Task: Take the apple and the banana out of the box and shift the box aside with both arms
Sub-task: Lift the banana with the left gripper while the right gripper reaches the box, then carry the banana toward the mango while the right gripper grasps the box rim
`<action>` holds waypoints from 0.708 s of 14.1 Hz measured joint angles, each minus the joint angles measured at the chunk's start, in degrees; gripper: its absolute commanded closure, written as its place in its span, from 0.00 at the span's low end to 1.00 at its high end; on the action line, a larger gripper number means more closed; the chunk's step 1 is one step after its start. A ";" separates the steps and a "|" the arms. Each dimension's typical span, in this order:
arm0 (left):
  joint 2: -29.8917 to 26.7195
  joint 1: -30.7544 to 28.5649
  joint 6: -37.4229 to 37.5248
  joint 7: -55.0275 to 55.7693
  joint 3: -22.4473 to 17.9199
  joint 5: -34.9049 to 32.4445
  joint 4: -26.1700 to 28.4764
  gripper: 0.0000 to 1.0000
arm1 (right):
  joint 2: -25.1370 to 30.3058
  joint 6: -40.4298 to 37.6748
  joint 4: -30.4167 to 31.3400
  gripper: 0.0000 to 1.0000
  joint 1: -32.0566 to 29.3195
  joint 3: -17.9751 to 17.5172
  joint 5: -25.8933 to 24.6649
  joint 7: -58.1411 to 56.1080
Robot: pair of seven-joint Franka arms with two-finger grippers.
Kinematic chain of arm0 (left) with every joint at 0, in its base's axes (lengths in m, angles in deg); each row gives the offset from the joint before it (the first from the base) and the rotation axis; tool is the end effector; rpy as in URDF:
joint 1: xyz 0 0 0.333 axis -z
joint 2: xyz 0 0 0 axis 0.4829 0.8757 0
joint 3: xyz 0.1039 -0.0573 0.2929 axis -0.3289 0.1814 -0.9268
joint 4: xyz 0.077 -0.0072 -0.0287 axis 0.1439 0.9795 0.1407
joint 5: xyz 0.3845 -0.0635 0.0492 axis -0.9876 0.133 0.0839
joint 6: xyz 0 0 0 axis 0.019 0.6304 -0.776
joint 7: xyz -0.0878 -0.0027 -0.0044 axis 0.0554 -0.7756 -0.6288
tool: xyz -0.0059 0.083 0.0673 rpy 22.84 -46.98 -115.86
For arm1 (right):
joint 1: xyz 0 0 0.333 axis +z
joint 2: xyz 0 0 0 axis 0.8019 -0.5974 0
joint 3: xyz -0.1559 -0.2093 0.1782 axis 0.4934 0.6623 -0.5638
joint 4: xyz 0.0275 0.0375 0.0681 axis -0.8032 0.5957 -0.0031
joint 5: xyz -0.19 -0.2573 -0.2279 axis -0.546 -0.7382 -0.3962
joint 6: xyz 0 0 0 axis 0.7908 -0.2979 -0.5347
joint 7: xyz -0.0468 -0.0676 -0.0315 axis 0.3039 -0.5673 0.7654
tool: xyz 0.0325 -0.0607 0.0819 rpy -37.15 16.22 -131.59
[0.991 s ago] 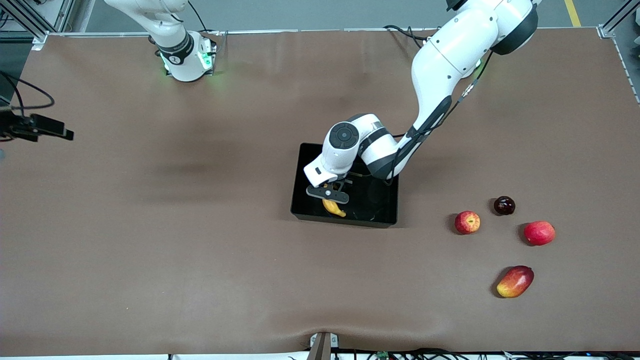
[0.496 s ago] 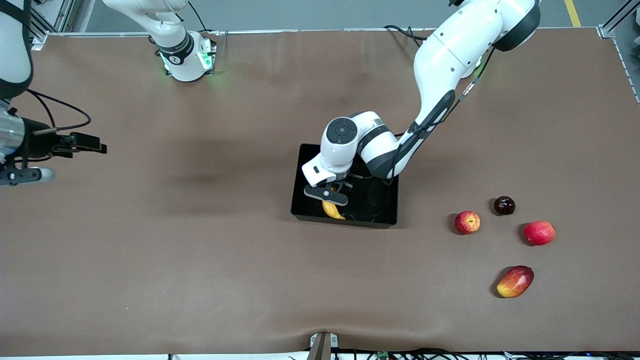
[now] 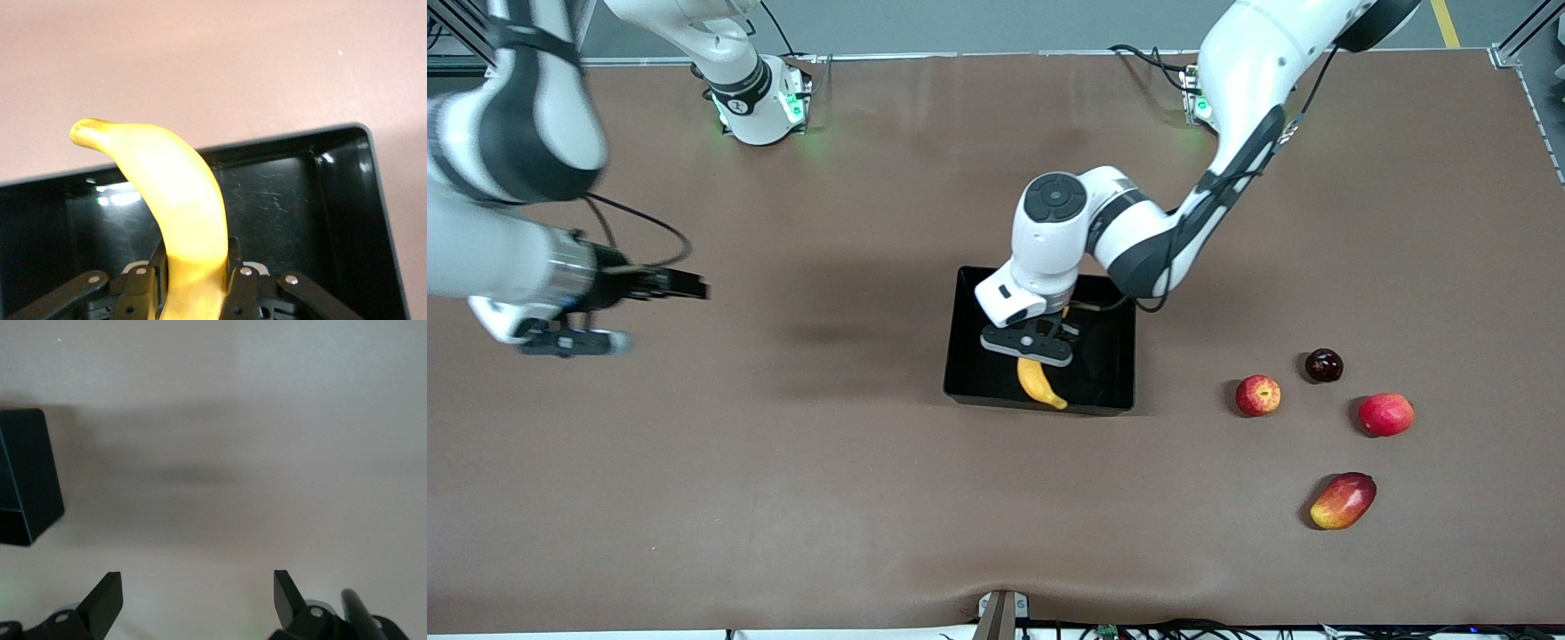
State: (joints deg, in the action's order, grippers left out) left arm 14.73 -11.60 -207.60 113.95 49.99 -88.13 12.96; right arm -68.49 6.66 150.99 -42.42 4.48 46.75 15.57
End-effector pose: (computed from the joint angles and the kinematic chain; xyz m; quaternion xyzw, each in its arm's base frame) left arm 0.5580 -0.4564 0.3337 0.9844 -0.1326 0.1152 0.0131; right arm 0.5991 0.0925 0.4738 -0.9903 0.0237 0.1165 0.0718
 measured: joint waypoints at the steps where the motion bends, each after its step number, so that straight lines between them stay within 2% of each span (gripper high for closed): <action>1: -1.09 -1.58 1.04 -2.34 0.66 0.56 -0.02 1.00 | -0.91 1.45 0.01 0.00 2.35 -0.03 0.07 3.12; 6: -3.90 -13.39 4.68 -22.91 2.68 6.57 -0.02 1.00 | -6.50 12.49 0.10 0.00 13.99 -0.15 1.90 19.29; 10: -3.68 -22.69 4.83 -37.28 2.71 6.92 0.33 1.00 | -13.63 23.53 0.30 0.00 22.18 -0.12 1.99 23.62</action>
State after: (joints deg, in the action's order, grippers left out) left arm 11.05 -34.29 -202.77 76.68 52.69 -81.22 13.29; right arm -82.12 30.19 151.30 -20.24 4.37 48.74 39.18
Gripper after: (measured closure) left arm 0.643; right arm 0.000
